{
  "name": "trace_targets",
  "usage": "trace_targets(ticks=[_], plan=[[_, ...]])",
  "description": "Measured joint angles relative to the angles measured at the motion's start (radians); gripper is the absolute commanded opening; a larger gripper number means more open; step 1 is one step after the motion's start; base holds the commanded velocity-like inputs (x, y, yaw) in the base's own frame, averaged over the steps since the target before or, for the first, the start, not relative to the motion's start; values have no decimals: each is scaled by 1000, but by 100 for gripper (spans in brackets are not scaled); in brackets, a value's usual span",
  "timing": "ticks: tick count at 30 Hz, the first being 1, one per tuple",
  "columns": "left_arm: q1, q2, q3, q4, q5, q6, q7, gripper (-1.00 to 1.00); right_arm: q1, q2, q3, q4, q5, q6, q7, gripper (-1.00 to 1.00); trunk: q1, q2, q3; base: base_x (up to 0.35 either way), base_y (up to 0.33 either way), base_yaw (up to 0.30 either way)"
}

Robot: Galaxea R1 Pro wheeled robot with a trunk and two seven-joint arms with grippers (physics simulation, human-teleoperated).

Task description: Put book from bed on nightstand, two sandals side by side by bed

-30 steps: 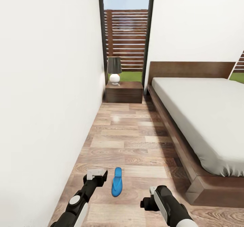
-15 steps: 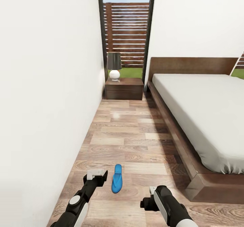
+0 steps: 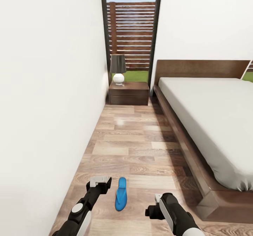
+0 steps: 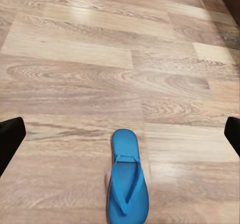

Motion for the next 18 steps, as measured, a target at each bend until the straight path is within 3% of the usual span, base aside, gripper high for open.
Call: trace_targets(ticks=[5,18], plan=[[0,0,0,0,0,-1,0,100,0,0,0,0,0,0,0,100,0,0,0,98,43,0],[0,0,-1,0,0,0,0,100,0,0,0,1,0,-1,0,100,0,0,0,229,147,0]])
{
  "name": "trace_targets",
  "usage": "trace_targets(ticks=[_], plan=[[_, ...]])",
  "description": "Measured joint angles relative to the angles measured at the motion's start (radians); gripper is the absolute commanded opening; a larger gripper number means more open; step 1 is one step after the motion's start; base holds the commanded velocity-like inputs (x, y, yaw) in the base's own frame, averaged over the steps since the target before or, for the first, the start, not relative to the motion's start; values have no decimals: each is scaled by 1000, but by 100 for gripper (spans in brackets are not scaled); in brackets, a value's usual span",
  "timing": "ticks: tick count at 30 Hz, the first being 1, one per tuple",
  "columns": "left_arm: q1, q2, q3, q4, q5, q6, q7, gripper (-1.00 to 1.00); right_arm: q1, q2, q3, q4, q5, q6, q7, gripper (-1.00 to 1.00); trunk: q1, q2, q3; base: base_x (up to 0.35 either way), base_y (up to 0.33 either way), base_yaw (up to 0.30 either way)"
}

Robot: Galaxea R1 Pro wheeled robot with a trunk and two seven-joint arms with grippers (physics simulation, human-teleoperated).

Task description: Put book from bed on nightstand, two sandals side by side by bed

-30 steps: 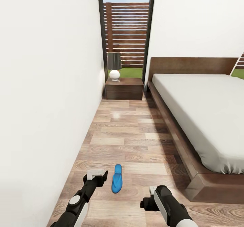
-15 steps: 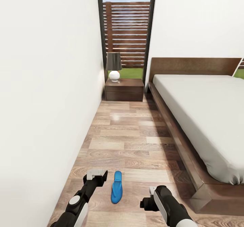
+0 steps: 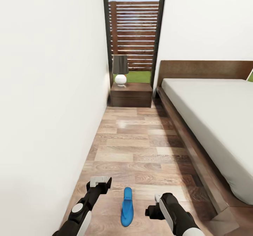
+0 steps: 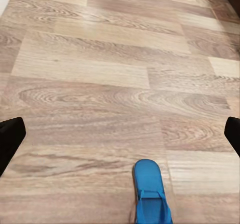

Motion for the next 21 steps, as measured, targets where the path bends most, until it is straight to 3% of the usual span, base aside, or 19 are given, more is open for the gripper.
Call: trace_targets(ticks=[8,17,21], plan=[[0,0,0,0,0,-2,0,100,1,0,1,0,0,1,0,100,0,0,0,62,30,0],[0,-1,0,0,0,0,1,100,0,0,1,0,0,0,0,100,0,0,0,271,1,0],[0,0,0,0,0,-1,1,100,0,0,1,0,0,0,0,100,0,0,0,104,0,0]])
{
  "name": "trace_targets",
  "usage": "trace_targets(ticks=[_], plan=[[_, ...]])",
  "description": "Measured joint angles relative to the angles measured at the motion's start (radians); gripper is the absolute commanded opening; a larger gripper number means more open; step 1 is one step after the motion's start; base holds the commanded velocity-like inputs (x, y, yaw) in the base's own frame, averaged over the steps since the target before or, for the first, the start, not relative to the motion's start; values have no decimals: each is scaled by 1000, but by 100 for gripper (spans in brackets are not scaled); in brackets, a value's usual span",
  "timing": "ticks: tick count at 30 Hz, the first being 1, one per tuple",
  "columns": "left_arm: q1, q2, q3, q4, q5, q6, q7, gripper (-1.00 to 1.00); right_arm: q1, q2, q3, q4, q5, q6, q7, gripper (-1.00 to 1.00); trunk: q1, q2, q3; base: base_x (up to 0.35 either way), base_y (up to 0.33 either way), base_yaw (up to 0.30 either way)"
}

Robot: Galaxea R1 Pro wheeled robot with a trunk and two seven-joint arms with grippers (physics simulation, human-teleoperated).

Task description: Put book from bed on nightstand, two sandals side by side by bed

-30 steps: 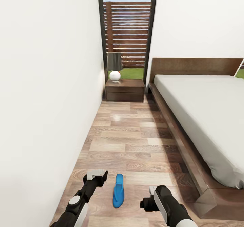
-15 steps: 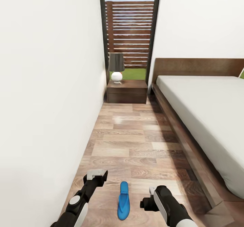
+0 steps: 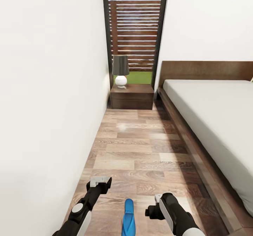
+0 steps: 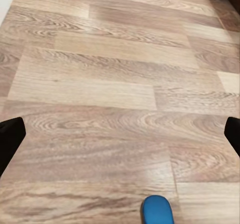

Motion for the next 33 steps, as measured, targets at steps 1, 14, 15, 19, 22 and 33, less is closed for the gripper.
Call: trace_targets(ticks=[1,14,15,19,22,33], plan=[[0,0,0,0,0,0,0,100,0,0,0,0,0,0,0,100,0,0,0,41,0,0],[0,1,0,-1,0,-1,3,100,0,0,0,3,0,0,0,100,0,0,0,6,0,0],[0,0,0,-1,0,-1,3,100,0,0,0,3,0,0,0,100,0,0,0,0,0,0],[0,0,0,-1,1,0,3,100,-1,0,0,3,0,0,0,100,1,0,-8,0,0,0],[0,0,0,-2,1,1,4,100,0,0,0,3,0,0,0,100,2,-1,-19,0,0,0],[0,0,0,-2,2,1,5,100,0,0,0,3,0,0,0,100,7,-4,-62,0,0,0]])
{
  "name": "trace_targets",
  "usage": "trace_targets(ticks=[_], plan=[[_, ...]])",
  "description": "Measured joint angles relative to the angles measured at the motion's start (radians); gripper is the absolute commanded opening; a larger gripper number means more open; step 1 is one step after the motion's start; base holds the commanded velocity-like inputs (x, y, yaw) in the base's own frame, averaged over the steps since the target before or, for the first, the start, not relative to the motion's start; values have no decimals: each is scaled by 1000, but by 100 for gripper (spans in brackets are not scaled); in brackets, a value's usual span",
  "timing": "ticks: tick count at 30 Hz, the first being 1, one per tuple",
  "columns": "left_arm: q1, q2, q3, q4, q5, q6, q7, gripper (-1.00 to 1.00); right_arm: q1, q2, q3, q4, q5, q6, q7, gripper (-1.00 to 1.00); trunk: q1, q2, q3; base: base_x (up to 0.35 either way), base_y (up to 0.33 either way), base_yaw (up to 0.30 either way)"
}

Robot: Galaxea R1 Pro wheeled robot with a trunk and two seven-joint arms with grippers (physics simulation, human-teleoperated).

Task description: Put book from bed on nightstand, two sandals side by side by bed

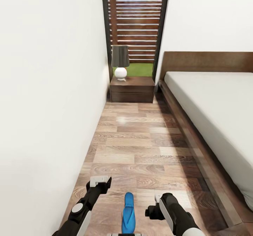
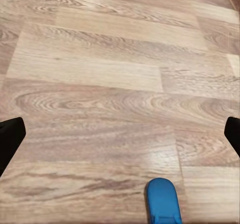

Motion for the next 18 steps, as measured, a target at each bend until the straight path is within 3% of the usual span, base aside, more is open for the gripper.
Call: trace_targets(ticks=[18], plan=[[0,1,1,0,0,0,-1,100,1,0,-1,-1,0,-2,4,100,8,-4,-70,0,0,0]])
